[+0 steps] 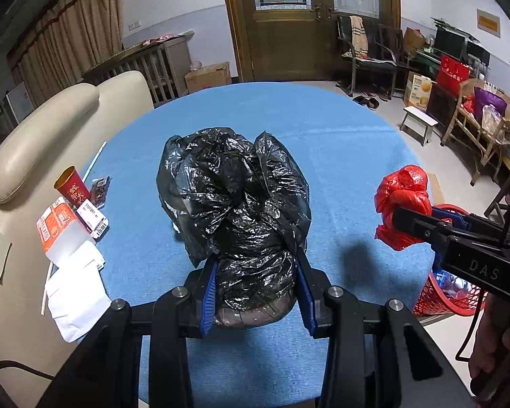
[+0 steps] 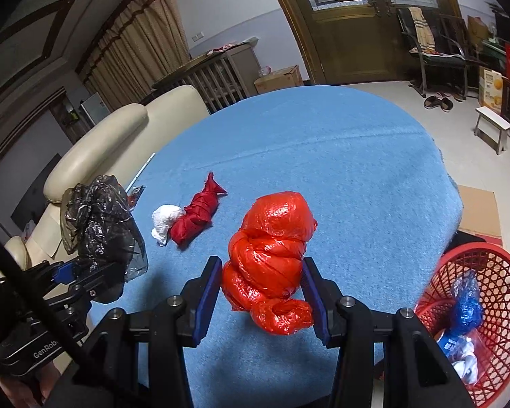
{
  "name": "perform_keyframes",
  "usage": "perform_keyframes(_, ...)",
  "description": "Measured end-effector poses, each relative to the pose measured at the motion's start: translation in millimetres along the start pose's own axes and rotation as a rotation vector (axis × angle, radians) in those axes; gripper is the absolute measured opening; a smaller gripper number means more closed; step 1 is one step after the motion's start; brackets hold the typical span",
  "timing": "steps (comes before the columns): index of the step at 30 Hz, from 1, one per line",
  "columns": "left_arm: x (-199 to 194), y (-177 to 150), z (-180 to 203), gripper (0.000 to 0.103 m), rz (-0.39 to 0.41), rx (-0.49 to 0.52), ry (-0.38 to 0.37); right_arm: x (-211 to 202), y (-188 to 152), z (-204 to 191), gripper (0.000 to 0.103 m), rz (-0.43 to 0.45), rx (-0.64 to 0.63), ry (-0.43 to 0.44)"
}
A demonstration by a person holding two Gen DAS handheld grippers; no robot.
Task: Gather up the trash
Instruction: 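Carry both held bags over the red basket beside the table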
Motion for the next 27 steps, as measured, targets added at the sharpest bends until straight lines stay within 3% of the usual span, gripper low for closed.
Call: perform_keyframes(27, 5, 6, 8, 0.042, -0.007, 0.107, -0.043, -13, -8, 28, 0.05, 0.003, 0.061, -0.014)
Point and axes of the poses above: each gripper's, at about its wrist camera, not at the fingertips, and x roughly the way its jaws point, z to its right, y to its top, the point moved 5 cm from there along x, roughly the way its jaws point, and after that the axes turned 1 degree about y, right-handed, at the moved point
